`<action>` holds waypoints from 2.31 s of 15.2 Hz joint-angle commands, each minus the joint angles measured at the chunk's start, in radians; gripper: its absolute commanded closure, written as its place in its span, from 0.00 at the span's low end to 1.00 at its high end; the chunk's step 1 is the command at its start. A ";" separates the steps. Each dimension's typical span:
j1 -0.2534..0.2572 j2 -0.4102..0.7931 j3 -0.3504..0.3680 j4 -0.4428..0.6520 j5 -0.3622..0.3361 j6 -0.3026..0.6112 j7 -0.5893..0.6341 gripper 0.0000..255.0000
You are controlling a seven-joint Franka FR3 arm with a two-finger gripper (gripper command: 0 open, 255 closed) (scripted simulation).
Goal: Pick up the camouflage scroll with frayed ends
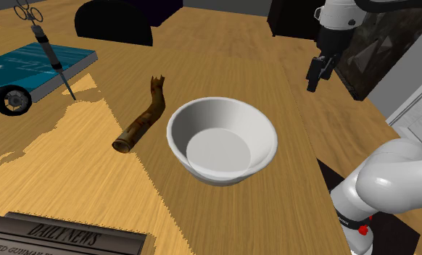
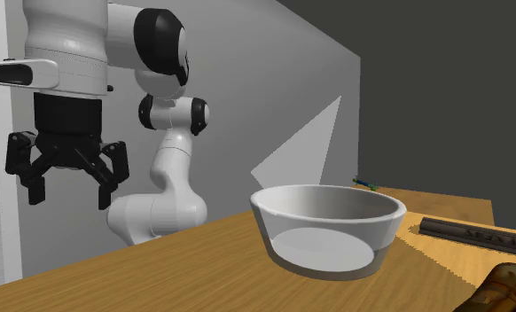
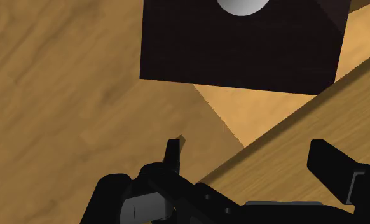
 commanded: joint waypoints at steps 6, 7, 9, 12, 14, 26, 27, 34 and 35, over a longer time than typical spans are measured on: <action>0.018 0.072 0.101 0.038 0.096 0.038 0.159 0.00; 0.021 0.090 0.120 0.049 0.113 0.046 0.190 0.00; 0.025 0.130 0.159 0.076 0.144 0.064 0.252 0.00; 0.030 0.196 0.216 0.124 0.182 0.092 0.345 0.00; 0.031 0.246 0.253 0.163 0.201 0.111 0.406 0.00; 0.039 0.624 0.459 0.504 0.186 0.191 0.791 0.00; 0.043 0.663 0.473 0.542 0.172 0.192 0.825 0.00; 0.125 0.968 0.539 0.874 0.032 0.158 1.058 0.00; 0.146 1.017 0.541 0.934 0.007 0.145 1.087 0.00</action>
